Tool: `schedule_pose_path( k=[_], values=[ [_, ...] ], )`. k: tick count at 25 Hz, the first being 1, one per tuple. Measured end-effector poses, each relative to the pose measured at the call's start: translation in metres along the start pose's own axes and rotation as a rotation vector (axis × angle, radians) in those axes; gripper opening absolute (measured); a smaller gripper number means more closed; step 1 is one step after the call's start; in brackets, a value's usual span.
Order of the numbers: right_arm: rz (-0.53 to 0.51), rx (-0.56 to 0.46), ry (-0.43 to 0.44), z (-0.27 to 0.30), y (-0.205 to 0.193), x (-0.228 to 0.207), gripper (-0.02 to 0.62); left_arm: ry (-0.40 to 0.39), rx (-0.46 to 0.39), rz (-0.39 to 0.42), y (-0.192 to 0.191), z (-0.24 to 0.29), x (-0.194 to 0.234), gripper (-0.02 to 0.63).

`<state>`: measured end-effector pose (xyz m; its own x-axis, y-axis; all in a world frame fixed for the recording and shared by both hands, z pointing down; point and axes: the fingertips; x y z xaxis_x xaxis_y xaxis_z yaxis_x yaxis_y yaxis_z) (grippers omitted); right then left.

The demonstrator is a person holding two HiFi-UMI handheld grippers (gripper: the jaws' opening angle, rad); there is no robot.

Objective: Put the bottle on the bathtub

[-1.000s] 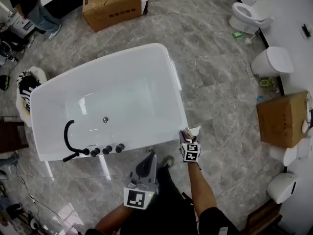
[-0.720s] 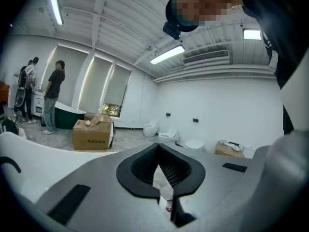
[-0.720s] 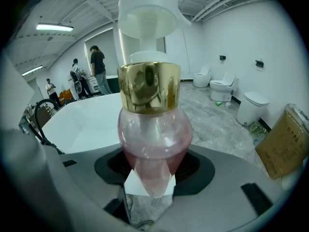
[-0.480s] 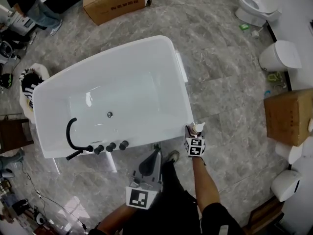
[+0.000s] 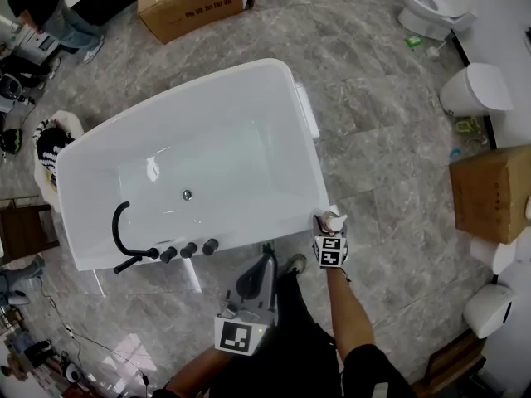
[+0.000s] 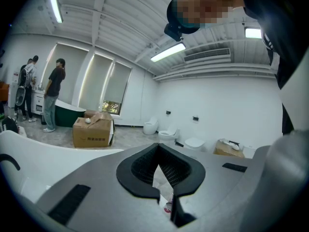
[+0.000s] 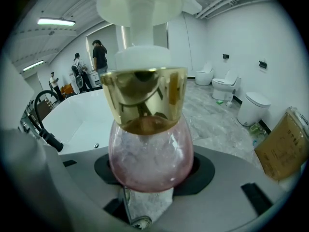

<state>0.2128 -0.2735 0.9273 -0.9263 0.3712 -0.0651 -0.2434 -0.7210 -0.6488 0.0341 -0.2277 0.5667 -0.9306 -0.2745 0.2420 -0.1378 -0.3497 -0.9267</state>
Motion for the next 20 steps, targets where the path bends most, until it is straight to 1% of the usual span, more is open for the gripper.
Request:
schedule_pose_path(
  k=[8,15,20],
  values=[
    [-0.022,0.006,-0.001,-0.006,-0.005,0.006,0.230,-0.011,-0.002,0.004,0.001,-0.004,-0.005,0.014],
    [-0.051,0.075,0.017,-0.012,-0.023,0.008,0.232,-0.016,-0.018,0.008,0.003,-0.008,-0.009,0.014],
    [-0.047,0.064,0.016,-0.017,-0.025,0.009,0.232,-0.016,-0.023,0.013,0.005,-0.014,-0.009,0.014]
  ],
)
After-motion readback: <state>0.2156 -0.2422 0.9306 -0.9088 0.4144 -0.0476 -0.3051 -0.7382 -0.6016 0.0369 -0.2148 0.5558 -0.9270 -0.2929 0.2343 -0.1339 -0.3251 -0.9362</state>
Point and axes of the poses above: the fingertips, and each gripper's own axes: z forward along the fingers, x to its left, y out of its top, and after that the axes turned 3 degrees about y, right-handed
